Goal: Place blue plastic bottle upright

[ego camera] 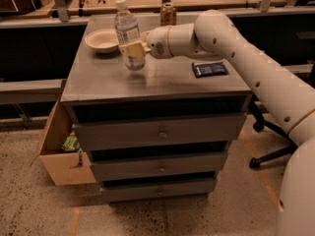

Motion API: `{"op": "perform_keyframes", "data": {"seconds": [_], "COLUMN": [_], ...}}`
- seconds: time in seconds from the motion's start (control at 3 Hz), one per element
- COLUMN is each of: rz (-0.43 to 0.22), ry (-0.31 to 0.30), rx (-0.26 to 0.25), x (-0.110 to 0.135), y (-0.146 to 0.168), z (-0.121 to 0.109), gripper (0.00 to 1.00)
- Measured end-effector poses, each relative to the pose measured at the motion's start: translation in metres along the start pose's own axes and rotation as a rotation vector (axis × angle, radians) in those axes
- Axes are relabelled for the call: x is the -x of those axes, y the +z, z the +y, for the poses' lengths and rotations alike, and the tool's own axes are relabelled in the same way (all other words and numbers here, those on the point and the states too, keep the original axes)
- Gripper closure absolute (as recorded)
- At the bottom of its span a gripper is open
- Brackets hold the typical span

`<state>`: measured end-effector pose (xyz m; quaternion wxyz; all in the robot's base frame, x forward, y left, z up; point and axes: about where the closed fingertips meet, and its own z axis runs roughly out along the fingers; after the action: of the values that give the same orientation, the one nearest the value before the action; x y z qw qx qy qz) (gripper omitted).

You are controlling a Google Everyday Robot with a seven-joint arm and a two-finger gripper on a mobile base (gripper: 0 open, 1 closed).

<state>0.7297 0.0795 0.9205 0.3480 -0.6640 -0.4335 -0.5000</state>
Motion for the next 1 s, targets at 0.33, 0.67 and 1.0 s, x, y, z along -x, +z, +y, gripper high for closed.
{"op": "perform_keyframes", "data": {"seconds": [0.33, 0.67, 1.0], "rz": [0.021, 0.035, 0.048], "ry": [0.003, 0.015, 0.026], "rx": [0.014, 0.026, 0.033], "x": [0.012, 0.019, 0.022], "y": [-0.006, -0.011, -0.013], "z": [0.008, 0.013, 0.018], "gripper": [0.98, 0.75, 0.53]}}
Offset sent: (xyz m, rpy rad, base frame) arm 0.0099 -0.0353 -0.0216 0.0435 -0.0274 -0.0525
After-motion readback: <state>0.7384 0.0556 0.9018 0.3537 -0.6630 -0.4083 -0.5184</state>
